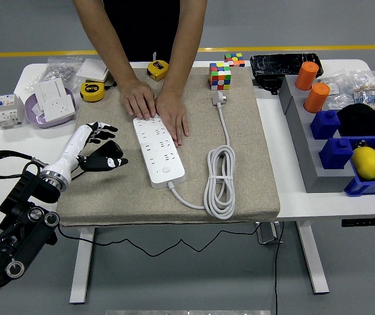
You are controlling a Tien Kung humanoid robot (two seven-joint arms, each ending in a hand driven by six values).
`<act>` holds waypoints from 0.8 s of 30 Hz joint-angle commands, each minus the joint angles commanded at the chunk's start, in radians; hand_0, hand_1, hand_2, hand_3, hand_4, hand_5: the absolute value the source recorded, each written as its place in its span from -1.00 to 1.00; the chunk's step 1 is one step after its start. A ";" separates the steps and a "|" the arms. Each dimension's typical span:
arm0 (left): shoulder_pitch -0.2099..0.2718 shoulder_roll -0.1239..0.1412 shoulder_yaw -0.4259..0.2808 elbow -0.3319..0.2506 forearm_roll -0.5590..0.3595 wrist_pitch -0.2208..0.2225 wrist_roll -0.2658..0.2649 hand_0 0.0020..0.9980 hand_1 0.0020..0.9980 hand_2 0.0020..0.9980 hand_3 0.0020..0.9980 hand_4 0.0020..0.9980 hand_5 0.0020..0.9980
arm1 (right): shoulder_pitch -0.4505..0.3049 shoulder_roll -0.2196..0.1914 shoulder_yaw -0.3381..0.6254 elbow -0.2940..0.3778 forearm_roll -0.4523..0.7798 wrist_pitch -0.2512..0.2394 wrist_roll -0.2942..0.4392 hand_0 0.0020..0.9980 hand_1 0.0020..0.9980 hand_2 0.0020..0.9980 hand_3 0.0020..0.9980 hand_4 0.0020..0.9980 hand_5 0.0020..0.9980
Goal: Pick up the plug,place it near the board,insert it into the board,press the button
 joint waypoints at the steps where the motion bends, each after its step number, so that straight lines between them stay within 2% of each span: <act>1: -0.010 -0.001 0.012 0.022 0.001 0.008 -0.005 0.70 0.91 0.70 0.51 1.00 -0.73 | 0.000 0.000 0.001 0.000 0.000 0.000 0.000 1.00 0.59 0.46 0.48 1.00 0.58; 6: -0.041 -0.019 0.023 0.108 0.046 0.037 -0.019 0.70 0.91 0.70 0.51 1.00 -0.73 | 0.002 0.001 -0.002 0.000 0.004 0.000 0.003 1.00 0.59 0.46 0.48 1.00 0.58; 7: -0.045 -0.023 0.021 0.124 0.056 0.044 -0.022 0.77 0.92 0.68 0.50 1.00 -0.73 | 0.002 0.001 -0.001 0.000 0.004 0.000 0.003 1.00 0.59 0.46 0.48 1.00 0.58; 12: -0.057 -0.030 0.025 0.181 0.110 0.086 -0.021 0.77 0.92 0.68 0.50 1.00 -0.73 | -0.001 0.002 0.007 0.000 -0.002 0.000 0.001 1.00 0.59 0.46 0.48 1.00 0.58; 13: -0.059 -0.031 0.025 0.190 0.129 0.094 -0.018 0.27 0.40 0.15 0.17 1.00 -0.75 | -0.001 0.003 0.007 0.000 -0.002 0.000 0.001 1.00 0.59 0.46 0.48 1.00 0.58; 18: -0.060 -0.034 0.019 0.213 0.197 0.111 0.002 0.27 0.40 0.15 0.17 1.00 -0.75 | 0.000 0.004 0.008 0.000 -0.003 0.002 0.004 1.00 0.59 0.46 0.48 1.00 0.58; 19: -0.060 -0.035 0.019 0.215 0.202 0.113 0.003 -0.14 -0.07 -0.14 -0.03 0.93 -0.78 | 0.000 0.004 0.007 0.000 -0.002 0.002 0.005 1.00 0.59 0.46 0.48 1.00 0.58; 24: -0.064 -0.037 0.023 0.229 0.223 0.136 0.005 -0.14 -0.07 -0.14 -0.03 0.93 -0.78 | 0.003 0.003 0.008 0.000 -0.004 0.002 0.004 1.00 0.59 0.46 0.48 1.00 0.58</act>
